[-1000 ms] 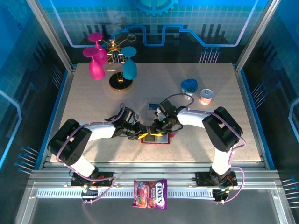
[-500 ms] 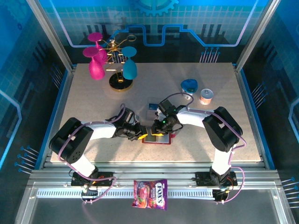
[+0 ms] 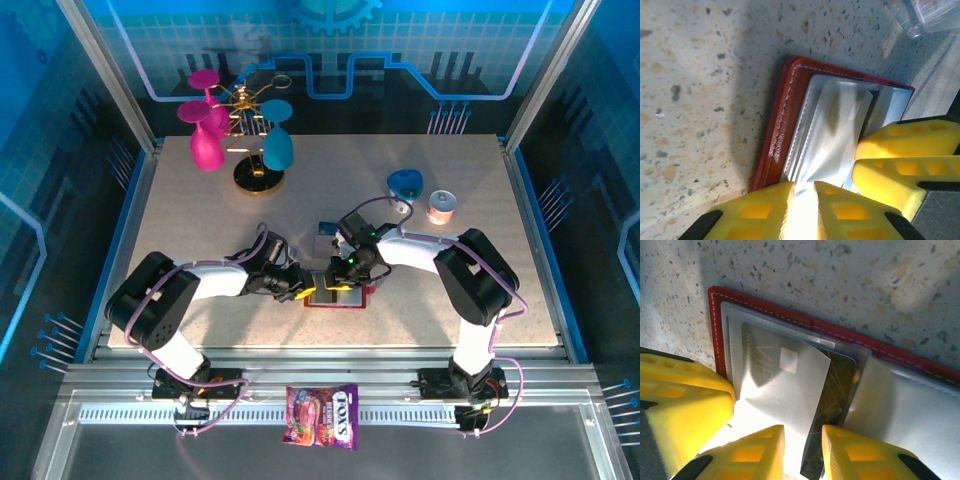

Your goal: Take the credit cards out of the card holder

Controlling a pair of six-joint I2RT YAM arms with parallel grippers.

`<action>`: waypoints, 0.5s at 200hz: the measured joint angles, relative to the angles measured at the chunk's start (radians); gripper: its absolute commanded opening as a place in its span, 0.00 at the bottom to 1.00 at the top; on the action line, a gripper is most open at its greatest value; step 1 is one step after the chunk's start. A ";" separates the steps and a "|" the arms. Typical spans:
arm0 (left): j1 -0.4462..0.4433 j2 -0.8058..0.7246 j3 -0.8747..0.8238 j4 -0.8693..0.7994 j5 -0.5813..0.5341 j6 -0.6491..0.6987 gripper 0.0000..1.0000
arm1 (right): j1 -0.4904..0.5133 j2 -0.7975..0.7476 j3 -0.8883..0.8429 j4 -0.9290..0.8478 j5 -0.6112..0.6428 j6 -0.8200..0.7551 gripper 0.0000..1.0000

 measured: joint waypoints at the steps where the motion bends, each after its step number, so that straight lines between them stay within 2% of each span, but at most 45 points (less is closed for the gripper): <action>1: 0.000 0.000 0.000 0.000 0.000 0.000 0.20 | 0.000 0.000 0.000 0.000 0.000 0.000 0.28; 100: 0.005 -0.030 -0.020 -0.020 -0.004 0.000 0.20 | 0.000 0.000 0.001 0.005 -0.014 0.001 0.28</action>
